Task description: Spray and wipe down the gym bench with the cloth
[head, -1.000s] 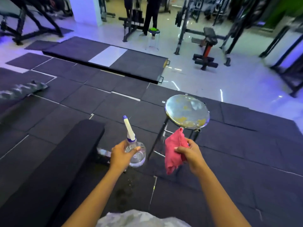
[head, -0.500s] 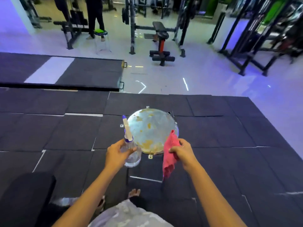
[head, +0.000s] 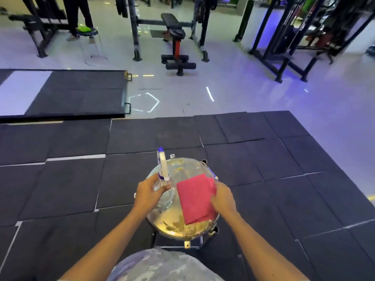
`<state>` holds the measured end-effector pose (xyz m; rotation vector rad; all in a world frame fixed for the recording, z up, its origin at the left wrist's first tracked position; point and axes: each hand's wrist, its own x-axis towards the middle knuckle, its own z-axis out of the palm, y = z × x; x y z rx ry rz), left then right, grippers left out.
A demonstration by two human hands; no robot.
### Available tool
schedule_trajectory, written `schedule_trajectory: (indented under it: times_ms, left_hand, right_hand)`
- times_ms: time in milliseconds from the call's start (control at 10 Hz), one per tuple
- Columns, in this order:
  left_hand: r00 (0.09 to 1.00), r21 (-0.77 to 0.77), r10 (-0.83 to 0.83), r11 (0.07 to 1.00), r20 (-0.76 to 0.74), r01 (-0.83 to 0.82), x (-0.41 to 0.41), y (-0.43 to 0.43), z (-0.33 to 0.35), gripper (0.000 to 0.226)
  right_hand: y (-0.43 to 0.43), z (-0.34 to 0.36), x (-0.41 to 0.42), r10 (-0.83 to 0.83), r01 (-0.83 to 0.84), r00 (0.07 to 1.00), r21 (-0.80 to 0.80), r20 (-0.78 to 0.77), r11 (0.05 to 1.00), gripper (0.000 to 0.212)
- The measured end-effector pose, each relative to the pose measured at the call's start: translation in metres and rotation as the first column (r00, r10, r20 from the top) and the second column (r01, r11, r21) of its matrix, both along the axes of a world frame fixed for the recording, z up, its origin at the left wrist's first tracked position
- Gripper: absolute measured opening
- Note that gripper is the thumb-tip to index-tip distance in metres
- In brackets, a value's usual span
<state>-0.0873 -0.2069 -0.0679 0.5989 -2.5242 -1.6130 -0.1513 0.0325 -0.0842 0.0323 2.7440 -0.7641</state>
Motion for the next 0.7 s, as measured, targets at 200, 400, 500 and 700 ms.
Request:
schedule_trajectory:
  times_ms: [200, 400, 500, 700]
  left_hand:
    - [0.999, 0.002, -0.03, 1.0, 0.024, 0.03, -0.003, 0.0, -0.013, 0.039]
    - [0.999, -0.008, -0.028, 1.0, 0.022, 0.028, 0.009, 0.011, -0.02, 0.04]
    - [0.996, -0.08, -0.051, 0.995, 0.076, 0.057, 0.013, 0.017, -0.014, 0.056]
    - [0.981, -0.338, 0.017, 0.94, 0.194, 0.05, 0.054, 0.028, 0.004, 0.075]
  right_hand:
    - [-0.014, -0.046, 0.01, 0.445, -0.418, 0.894, 0.268, -0.049, 0.868, 0.071]
    - [-0.009, -0.074, 0.026, 0.475, -0.455, 0.878, 0.393, 0.052, 0.799, 0.078]
    - [-0.01, -0.061, 0.029, 0.459, -0.432, 0.888, 0.379, 0.021, 0.818, 0.079]
    - [0.001, -0.027, 0.065, 0.511, -0.462, 0.849, 0.282, -0.135, 0.841, 0.078]
